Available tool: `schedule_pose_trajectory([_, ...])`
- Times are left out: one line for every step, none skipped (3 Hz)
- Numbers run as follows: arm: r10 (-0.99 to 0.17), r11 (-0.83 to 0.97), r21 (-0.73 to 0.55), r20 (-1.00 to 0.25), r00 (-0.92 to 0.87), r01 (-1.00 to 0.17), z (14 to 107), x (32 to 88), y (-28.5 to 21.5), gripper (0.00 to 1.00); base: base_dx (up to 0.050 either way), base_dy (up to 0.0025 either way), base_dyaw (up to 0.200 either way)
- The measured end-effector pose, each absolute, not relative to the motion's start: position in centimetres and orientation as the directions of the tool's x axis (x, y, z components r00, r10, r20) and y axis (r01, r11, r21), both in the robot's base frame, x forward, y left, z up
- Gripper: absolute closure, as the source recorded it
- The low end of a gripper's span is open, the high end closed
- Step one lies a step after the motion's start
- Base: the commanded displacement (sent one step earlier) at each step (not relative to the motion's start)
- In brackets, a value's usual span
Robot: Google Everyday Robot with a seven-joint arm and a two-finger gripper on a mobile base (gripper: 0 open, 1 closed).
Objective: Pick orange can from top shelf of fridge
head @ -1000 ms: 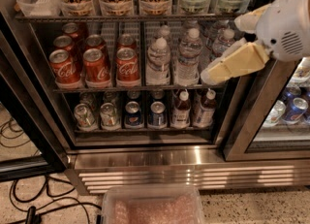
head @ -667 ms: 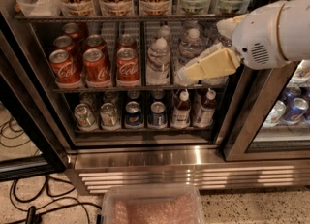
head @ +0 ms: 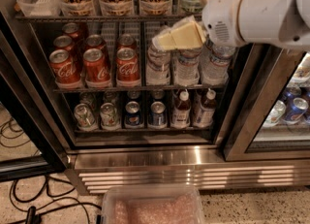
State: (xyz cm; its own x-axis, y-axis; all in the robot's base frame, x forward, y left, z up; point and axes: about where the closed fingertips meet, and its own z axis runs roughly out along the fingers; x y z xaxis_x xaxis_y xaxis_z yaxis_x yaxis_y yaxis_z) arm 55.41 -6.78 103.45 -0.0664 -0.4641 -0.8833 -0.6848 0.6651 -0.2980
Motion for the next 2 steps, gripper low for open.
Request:
schedule_pose_trajectory([-0.462, 0.671, -0.306, -0.885, -0.058, -0.676, 103.83, 55.59, -6.78, 0.12, 0.0, 0.0, 0.0])
schedule_pose_trajectory([-0.462, 0.671, -0.306, -0.885, -0.058, -0.676, 103.83, 55.59, -6.78, 0.04, 0.0, 0.0, 0.0])
